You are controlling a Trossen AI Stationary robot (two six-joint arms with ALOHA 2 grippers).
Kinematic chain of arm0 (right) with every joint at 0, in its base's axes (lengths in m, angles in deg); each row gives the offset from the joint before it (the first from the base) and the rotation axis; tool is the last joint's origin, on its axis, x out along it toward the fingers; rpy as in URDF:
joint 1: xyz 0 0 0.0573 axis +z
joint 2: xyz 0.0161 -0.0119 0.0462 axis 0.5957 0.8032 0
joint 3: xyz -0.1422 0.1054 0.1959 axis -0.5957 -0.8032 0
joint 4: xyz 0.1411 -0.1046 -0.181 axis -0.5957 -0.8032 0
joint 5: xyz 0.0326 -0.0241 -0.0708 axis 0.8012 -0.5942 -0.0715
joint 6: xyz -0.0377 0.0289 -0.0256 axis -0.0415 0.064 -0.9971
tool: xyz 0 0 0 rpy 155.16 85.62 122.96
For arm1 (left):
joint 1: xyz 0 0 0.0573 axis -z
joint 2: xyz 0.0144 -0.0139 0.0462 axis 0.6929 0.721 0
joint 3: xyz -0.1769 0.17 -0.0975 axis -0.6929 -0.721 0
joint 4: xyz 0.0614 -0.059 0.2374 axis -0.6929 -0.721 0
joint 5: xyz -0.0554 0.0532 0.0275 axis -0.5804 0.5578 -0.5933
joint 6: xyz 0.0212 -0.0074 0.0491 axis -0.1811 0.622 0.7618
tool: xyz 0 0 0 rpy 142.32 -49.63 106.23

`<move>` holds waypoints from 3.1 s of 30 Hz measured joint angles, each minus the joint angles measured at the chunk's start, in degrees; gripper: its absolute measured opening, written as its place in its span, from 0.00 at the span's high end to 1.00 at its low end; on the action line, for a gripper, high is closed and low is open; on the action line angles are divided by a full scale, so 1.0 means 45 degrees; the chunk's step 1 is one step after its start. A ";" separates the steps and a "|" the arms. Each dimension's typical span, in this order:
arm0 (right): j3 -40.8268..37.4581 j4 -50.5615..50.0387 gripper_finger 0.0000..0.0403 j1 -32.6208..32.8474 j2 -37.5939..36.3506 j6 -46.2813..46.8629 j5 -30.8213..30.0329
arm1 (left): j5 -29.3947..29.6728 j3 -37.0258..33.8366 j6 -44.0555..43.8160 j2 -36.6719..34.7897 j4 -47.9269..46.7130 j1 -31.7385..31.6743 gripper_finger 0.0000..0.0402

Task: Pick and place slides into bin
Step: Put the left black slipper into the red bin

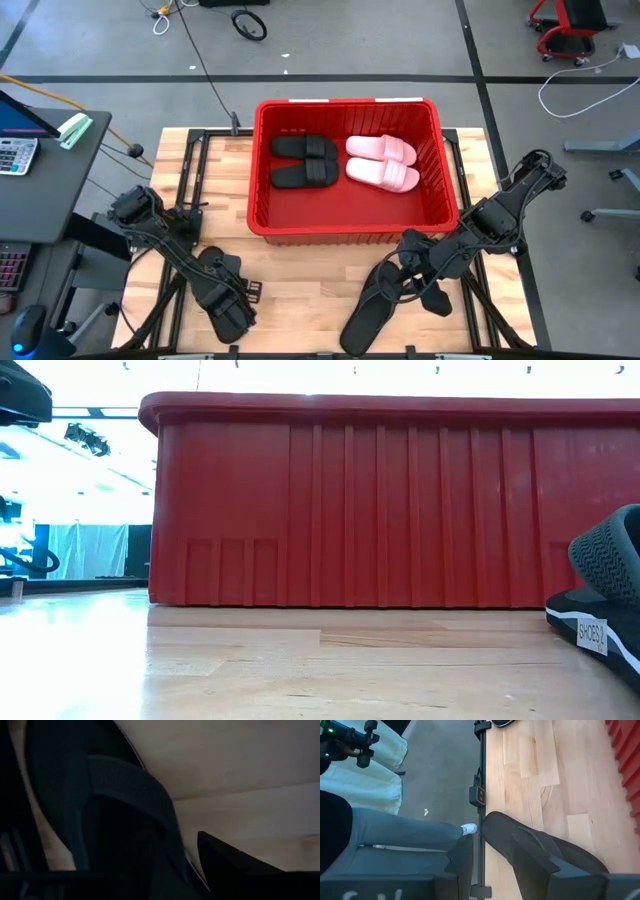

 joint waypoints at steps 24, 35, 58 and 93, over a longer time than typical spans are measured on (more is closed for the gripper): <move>0.0000 0.0053 0.67 0.0000 0.0000 -0.0248 0.0009 | -0.0226 0.3779 0.2540 0.0542 -0.0712 -0.0129 0.99; 0.0000 0.0053 0.67 0.0000 0.0000 -0.1006 0.0007 | 0.0277 1.0704 0.6244 0.0523 -0.1880 0.0024 0.99; 0.0000 0.0110 0.67 0.0000 0.0000 -0.1228 -0.0277 | 0.2608 1.4853 2.0376 0.0396 -0.3100 -0.6040 0.99; -0.0002 0.0371 0.67 -0.0332 -0.0003 -0.1309 -0.0277 | 0.3347 1.4407 2.9631 0.4000 -0.4326 -0.9108 1.00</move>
